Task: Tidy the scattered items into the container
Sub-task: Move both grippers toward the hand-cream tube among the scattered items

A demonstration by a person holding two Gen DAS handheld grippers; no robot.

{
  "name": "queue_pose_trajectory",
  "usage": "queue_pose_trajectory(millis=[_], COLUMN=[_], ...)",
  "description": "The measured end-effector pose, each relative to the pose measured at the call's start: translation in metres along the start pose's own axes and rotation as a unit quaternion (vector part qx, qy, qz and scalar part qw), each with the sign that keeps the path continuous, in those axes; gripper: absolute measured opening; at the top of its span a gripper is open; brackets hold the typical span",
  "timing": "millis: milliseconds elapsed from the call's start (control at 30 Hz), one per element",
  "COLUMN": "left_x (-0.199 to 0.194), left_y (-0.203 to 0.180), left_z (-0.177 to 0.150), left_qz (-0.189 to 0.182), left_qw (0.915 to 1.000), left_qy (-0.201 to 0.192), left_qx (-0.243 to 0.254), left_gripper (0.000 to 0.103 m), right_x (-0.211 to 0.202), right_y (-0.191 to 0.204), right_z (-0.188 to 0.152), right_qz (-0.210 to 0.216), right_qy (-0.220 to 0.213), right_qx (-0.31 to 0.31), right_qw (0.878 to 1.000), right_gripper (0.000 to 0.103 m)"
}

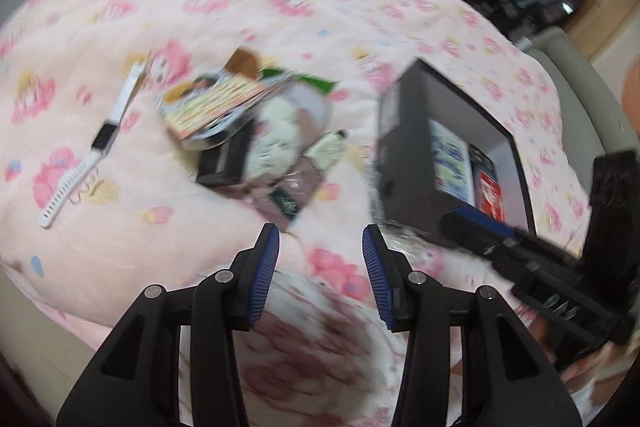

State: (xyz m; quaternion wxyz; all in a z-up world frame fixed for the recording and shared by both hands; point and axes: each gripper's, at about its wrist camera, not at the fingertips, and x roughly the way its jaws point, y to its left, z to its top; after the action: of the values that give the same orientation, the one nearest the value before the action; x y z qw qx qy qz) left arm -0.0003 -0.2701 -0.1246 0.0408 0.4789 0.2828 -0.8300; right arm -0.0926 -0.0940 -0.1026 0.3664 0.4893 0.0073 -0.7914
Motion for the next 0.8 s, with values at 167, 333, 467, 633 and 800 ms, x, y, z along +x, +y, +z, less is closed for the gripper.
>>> queue_pose_trajectory(millis=[167, 333, 467, 633, 800], left_x=[0.027, 0.052, 0.072, 0.100, 0.120], left_y=[0.040, 0.063, 0.060, 0.058, 0.067], left_z=[0.017, 0.023, 0.035, 0.043, 0.045], left_qz=[0.011, -0.026, -0.050, -0.038, -0.046], left_qw=[0.9990, 0.9961, 0.9922, 0.9883, 0.9854], left_qy=[0.034, 0.080, 0.113, 0.147, 0.160], left_qx=[-0.026, -0.028, -0.020, -0.011, -0.038], left_gripper=[0.043, 0.043, 0.043, 0.043, 0.042], right_x=[0.078, 0.122, 0.145, 0.169, 0.182], right_y=[0.006, 0.007, -0.004, -0.010, -0.017], right_z=[0.014, 0.012, 0.012, 0.012, 0.015], right_qz=[0.005, 0.010, -0.011, -0.012, 0.055], right_qy=[0.084, 0.123, 0.145, 0.167, 0.163], right_qx=[-0.007, -0.023, -0.005, 0.001, 0.032], right_qw=[0.996, 0.992, 0.989, 0.986, 0.985], right_gripper=[0.025, 0.025, 0.025, 0.028, 0.031])
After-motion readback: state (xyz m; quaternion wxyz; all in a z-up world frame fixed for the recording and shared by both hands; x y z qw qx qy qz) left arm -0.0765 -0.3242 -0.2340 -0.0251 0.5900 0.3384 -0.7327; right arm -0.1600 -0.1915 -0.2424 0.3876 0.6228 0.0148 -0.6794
